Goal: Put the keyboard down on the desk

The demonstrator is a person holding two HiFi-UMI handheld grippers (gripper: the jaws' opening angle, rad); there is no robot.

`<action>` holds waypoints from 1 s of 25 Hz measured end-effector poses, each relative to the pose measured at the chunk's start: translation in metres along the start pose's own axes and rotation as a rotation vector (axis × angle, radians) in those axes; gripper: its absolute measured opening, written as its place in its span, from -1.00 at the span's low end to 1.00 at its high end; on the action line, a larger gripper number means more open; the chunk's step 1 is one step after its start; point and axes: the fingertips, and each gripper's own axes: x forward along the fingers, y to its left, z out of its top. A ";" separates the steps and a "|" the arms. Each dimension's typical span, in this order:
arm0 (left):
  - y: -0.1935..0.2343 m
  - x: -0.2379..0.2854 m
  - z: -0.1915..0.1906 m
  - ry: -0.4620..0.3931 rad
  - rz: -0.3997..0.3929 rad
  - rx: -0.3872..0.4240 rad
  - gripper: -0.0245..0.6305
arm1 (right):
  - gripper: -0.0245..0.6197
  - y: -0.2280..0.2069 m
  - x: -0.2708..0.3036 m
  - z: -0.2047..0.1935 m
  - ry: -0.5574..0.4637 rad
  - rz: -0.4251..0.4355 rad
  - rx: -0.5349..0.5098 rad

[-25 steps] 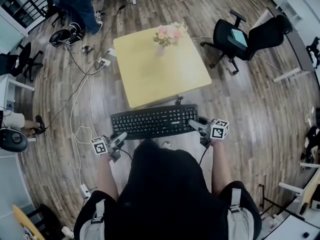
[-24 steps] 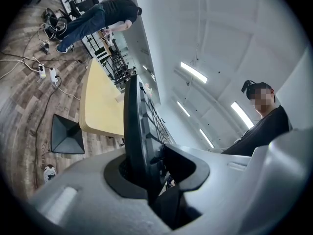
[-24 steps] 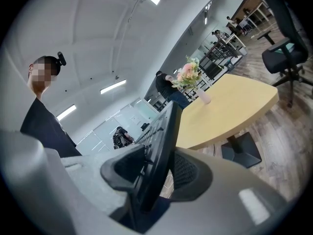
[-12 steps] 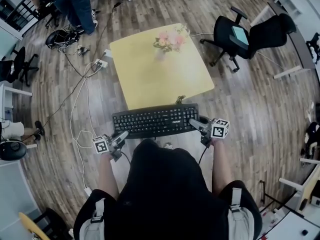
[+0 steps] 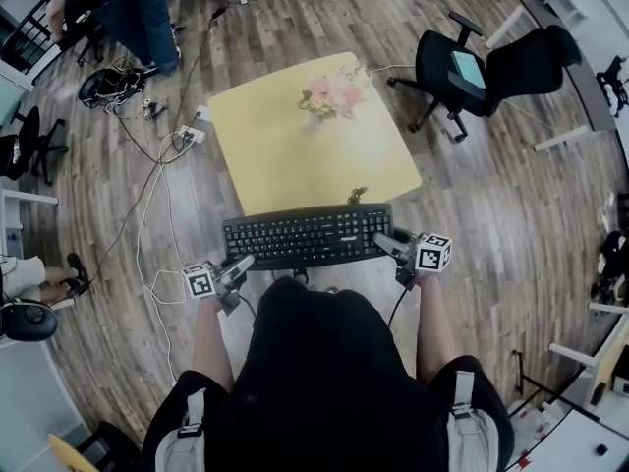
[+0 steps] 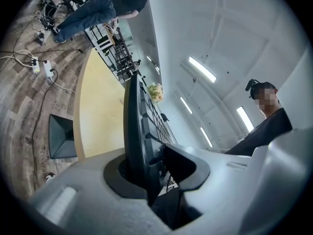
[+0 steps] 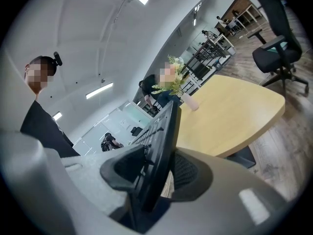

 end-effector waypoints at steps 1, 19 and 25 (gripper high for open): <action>0.003 0.002 0.004 0.007 0.002 -0.001 -0.57 | -0.41 -0.003 0.002 0.002 0.000 -0.009 0.005; 0.068 0.015 0.075 0.111 -0.009 -0.008 -0.55 | -0.40 -0.037 0.060 0.020 -0.025 -0.100 0.056; 0.081 0.015 0.088 0.134 -0.011 0.002 -0.55 | -0.39 -0.043 0.073 0.021 -0.028 -0.116 0.062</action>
